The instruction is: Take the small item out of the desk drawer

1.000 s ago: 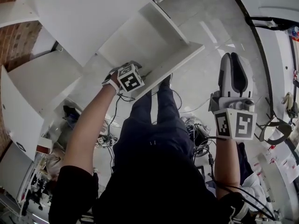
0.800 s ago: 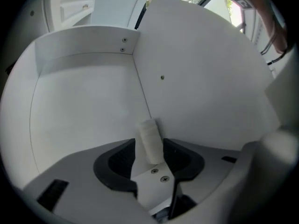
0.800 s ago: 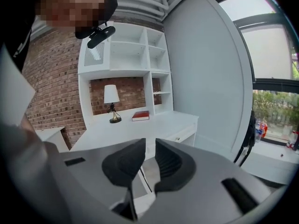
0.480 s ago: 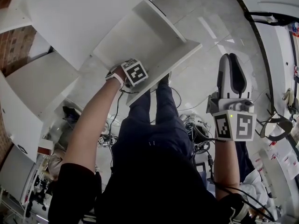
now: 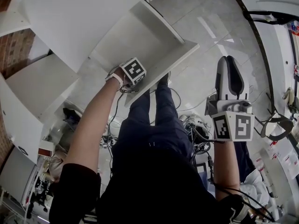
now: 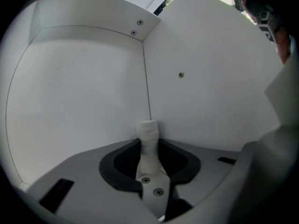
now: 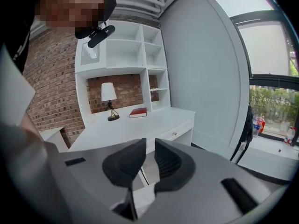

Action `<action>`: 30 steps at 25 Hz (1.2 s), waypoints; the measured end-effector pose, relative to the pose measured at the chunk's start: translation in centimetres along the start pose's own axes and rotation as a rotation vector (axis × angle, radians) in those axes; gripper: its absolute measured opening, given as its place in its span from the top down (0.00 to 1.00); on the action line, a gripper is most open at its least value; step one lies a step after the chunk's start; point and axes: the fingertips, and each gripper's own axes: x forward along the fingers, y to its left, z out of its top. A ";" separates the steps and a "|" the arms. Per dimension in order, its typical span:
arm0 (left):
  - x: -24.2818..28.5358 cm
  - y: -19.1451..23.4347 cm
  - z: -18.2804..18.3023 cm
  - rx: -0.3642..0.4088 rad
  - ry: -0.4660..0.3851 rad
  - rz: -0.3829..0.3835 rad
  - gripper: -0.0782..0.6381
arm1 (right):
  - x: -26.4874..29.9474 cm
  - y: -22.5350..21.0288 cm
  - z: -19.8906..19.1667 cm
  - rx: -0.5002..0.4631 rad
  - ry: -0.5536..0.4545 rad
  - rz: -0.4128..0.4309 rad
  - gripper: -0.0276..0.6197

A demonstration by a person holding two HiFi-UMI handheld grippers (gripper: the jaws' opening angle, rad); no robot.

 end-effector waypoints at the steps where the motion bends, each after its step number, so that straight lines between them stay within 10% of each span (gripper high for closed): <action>1: 0.0 -0.1 0.1 0.003 -0.003 -0.001 0.73 | 0.0 -0.1 0.1 0.005 -0.001 -0.001 0.87; 30: -9.3 -0.2 1.2 -0.129 -0.362 0.188 0.74 | -1.1 4.0 6.1 -0.035 -0.091 0.075 0.88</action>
